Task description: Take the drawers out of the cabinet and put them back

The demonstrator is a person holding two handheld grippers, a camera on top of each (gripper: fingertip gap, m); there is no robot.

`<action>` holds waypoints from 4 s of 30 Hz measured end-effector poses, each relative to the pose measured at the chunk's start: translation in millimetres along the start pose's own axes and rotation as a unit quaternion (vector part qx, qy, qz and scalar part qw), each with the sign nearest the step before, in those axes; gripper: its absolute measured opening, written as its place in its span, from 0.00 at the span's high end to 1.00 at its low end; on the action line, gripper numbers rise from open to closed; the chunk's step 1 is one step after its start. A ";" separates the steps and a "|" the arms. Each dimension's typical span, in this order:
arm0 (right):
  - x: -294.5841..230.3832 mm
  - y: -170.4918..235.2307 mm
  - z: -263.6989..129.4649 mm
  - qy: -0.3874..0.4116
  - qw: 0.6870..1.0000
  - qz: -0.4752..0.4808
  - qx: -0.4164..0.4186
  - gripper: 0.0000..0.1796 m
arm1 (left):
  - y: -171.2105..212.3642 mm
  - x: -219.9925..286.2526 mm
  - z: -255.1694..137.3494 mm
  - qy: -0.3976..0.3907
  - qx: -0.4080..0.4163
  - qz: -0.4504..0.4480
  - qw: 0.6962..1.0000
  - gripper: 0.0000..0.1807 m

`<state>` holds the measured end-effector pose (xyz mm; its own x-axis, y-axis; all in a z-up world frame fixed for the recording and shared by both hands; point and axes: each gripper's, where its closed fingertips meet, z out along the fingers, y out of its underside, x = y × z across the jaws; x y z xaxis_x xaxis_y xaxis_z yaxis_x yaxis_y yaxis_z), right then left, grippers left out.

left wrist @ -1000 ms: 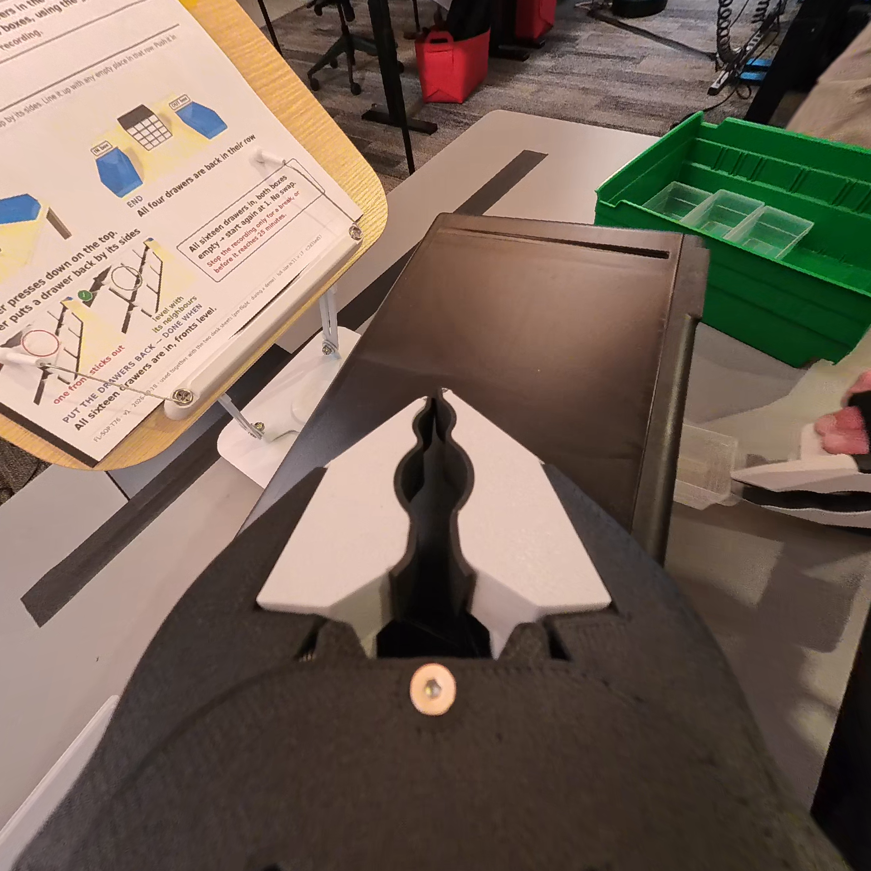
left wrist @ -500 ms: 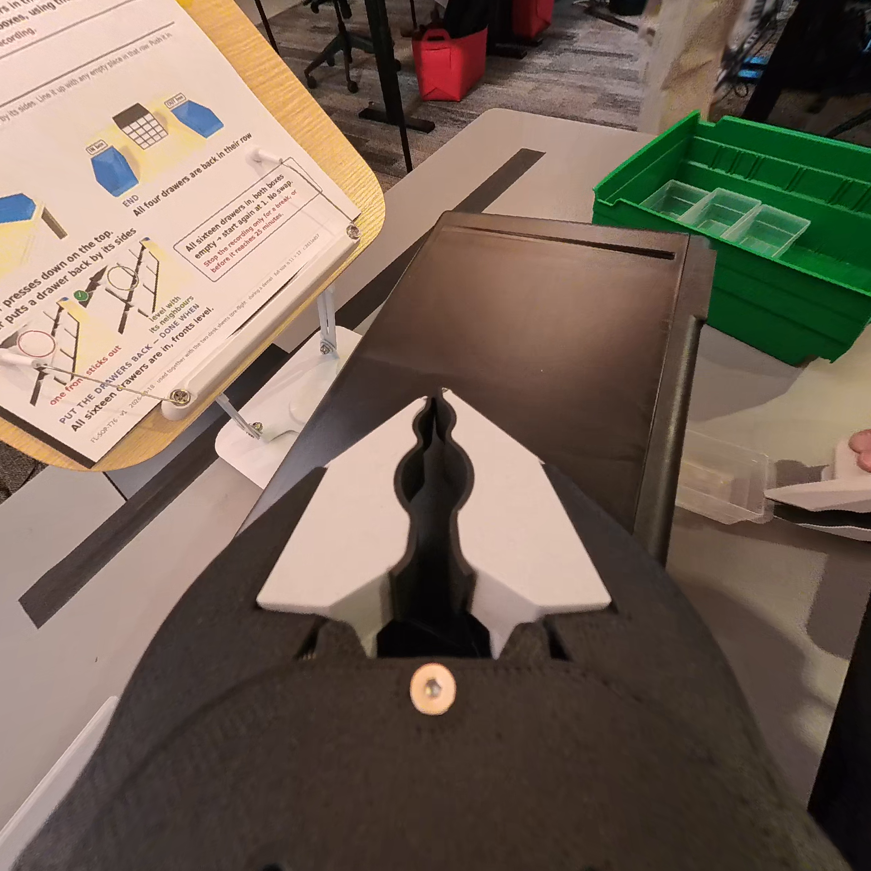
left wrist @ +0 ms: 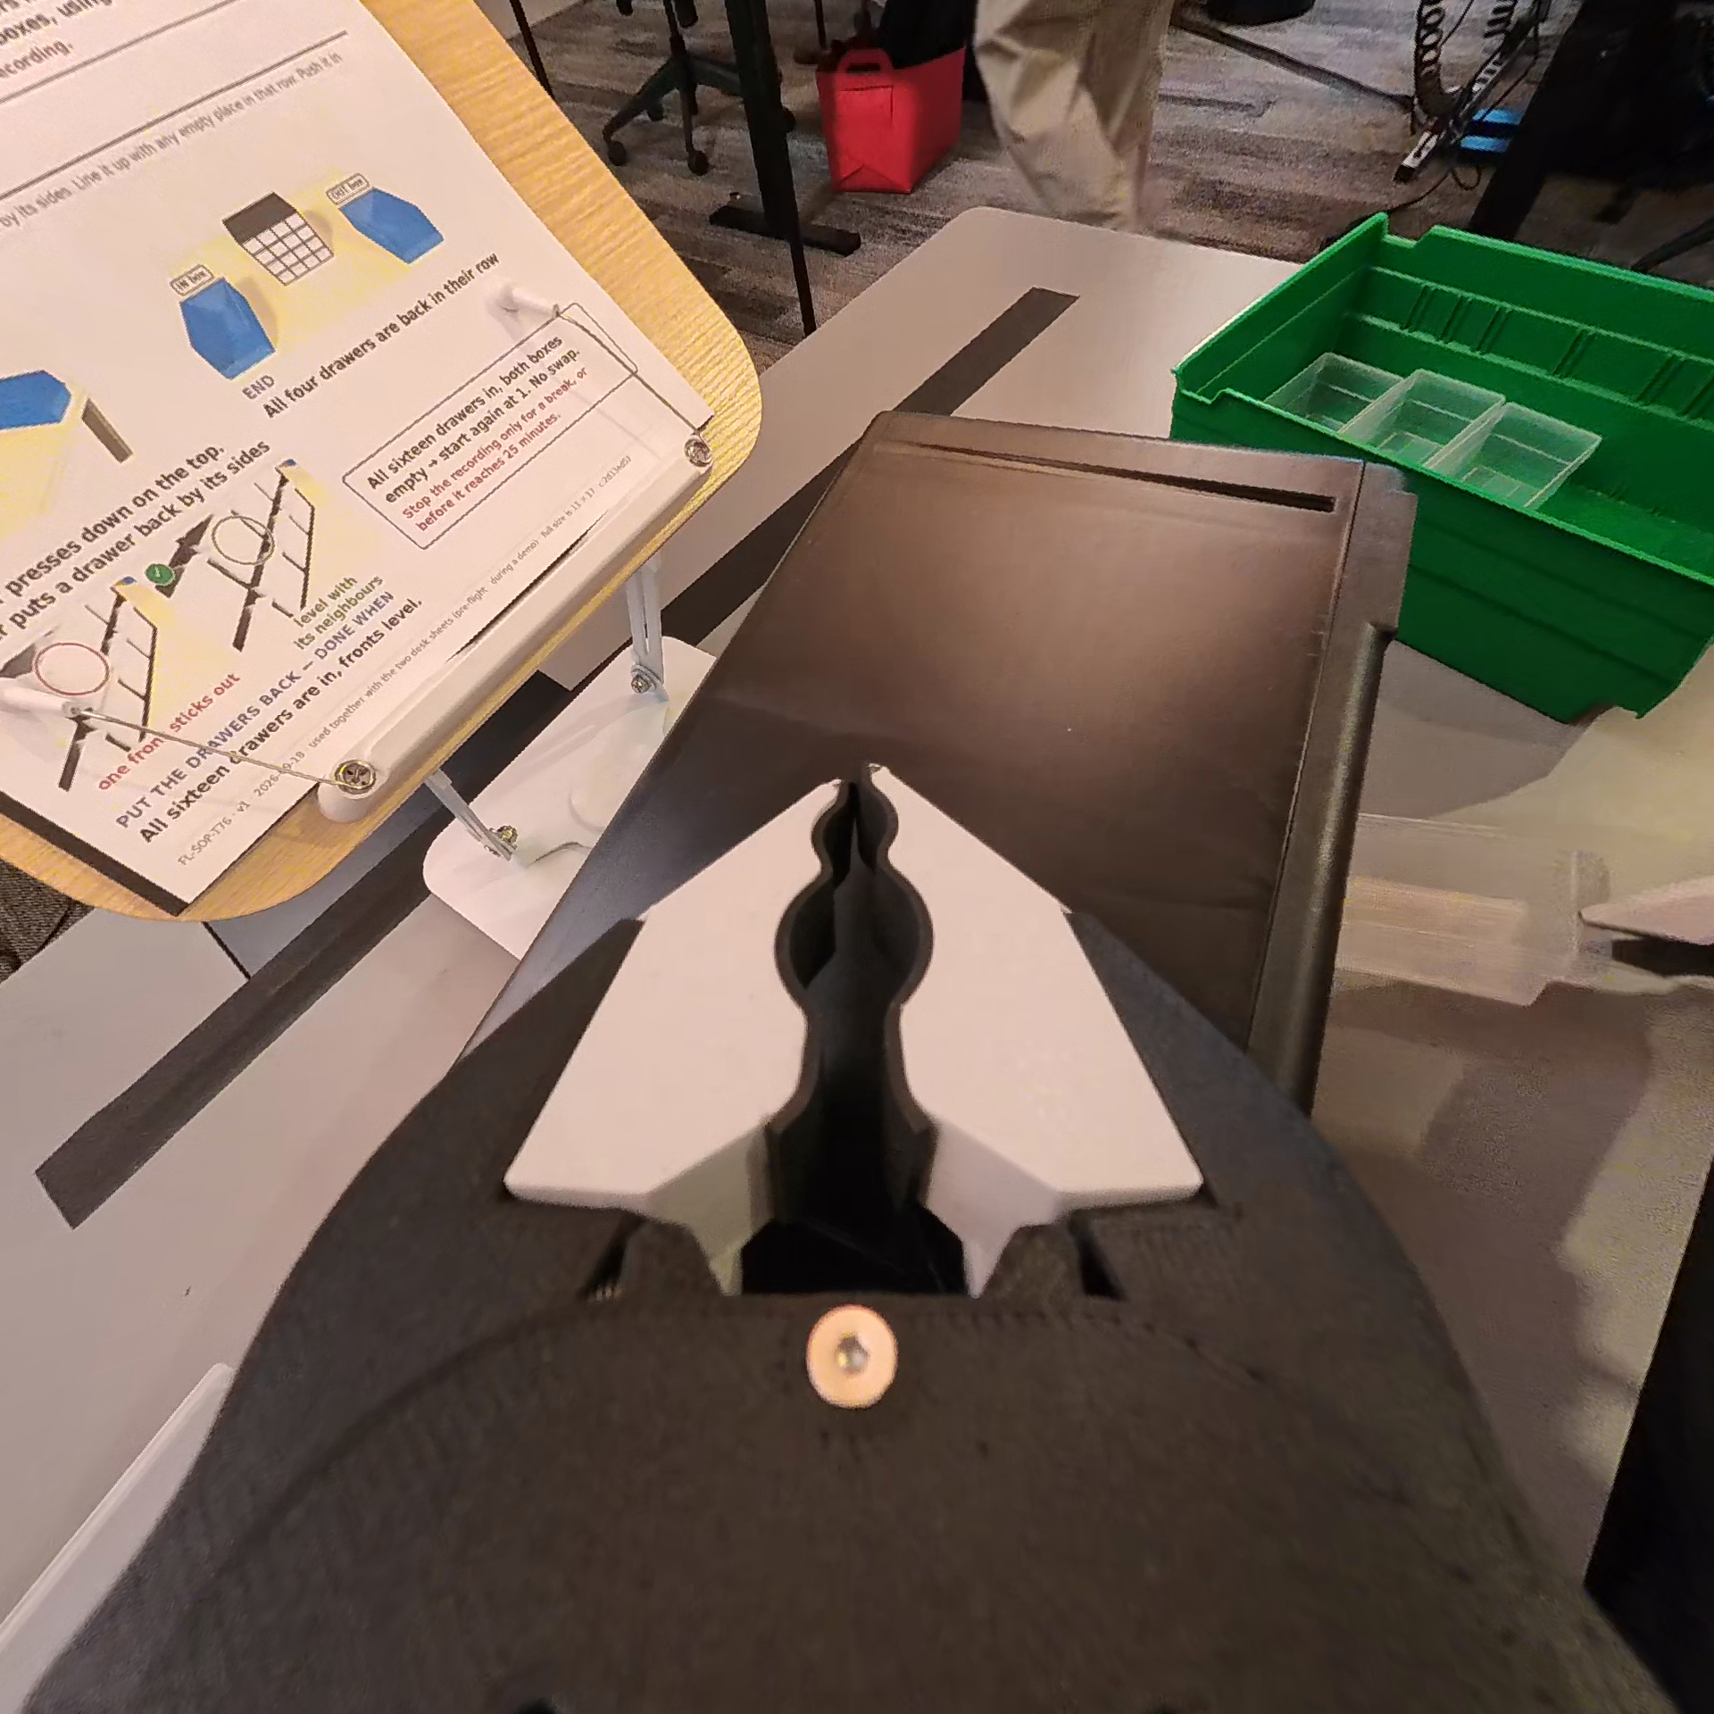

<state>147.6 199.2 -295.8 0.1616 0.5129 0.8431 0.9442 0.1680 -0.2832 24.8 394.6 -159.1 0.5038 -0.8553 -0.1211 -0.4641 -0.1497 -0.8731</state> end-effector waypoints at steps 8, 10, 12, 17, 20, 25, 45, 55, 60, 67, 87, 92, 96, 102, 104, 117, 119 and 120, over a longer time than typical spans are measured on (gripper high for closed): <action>53.8 3.7 3.8 -0.016 0.998 0.059 -0.006 0.97 | 0.0 0.0 0.0 -0.001 0.001 0.000 1.000 1.00; 59.4 3.9 4.4 -0.021 0.998 0.055 -0.009 0.98 | 0.0 0.0 -0.1 -0.001 0.001 0.001 1.000 1.00; 65.4 2.5 5.2 -0.026 0.998 0.059 -0.007 0.98 | 0.0 0.2 -0.1 0.000 0.001 0.001 1.000 1.00; 68.4 2.6 14.0 -0.091 0.994 0.062 -0.019 1.00 | -0.2 0.3 0.0 0.001 0.001 0.001 1.000 1.00; 70.6 1.5 17.2 -0.092 0.994 0.050 -0.017 1.00 | -0.2 0.4 -0.1 0.001 0.002 0.001 1.000 1.00; 73.2 6.3 4.8 -0.018 1.000 0.012 -0.014 1.00 | -0.3 0.5 -0.2 0.002 0.002 0.002 1.000 1.00; -59.9 49.4 -61.9 -0.156 0.987 -0.020 -0.015 1.00 | -0.3 0.2 -0.3 -0.002 0.003 0.004 1.000 1.00; -45.8 43.9 -48.8 -0.207 0.965 0.151 -0.055 0.80 | -0.2 0.1 -0.2 -0.001 0.003 0.004 1.000 1.00; -28.0 19.8 -12.4 -0.245 0.917 0.301 -0.091 0.48 | -0.2 0.0 -0.5 -0.002 0.004 0.003 1.000 1.00; -70.8 43.0 37.1 -0.321 0.875 0.291 -0.216 0.47 | -0.4 -0.1 -0.7 -0.002 0.005 0.003 1.000 1.00; 28.1 44.4 -37.3 -0.291 0.912 0.271 -0.104 0.68 | -0.5 0.1 -0.6 -0.001 0.005 0.004 1.000 1.00; 88.9 101.3 -88.6 -0.233 0.926 0.268 -0.126 0.68 | -0.6 0.0 -0.6 -0.002 0.005 0.003 1.000 1.00; 113.6 170.0 -115.6 -0.201 0.922 0.272 -0.187 0.68 | -0.5 -0.1 -0.6 -0.002 0.005 0.003 1.000 1.00; 99.1 238.6 -135.0 -0.230 0.915 0.216 -0.252 0.68 | -0.4 0.0 -0.4 -0.002 0.004 0.002 1.000 1.00; 89.5 254.7 -136.3 -0.247 0.905 0.211 -0.273 0.67 | -0.4 0.0 -0.5 -0.002 0.004 0.002 1.000 1.00; 24.7 289.6 -122.6 -0.362 0.865 0.174 -0.302 0.68 | -0.4 0.3 -0.7 -0.001 0.004 0.002 1.000 1.00; 18.1 291.1 -119.1 -0.377 0.859 0.159 -0.308 0.68 | -0.4 0.3 -0.7 -0.002 0.004 0.002 1.000 1.00; 14.9 290.0 -115.5 -0.381 0.859 0.154 -0.305 0.68 | -0.3 0.3 -0.6 -0.001 0.004 0.002 1.000 1.00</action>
<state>456.9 158.3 -312.5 0.4143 0.8958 0.1608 0.9031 -0.4265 0.0492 24.6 394.0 -158.6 0.5042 -0.8544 -0.1257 -0.4604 -0.1428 -0.8761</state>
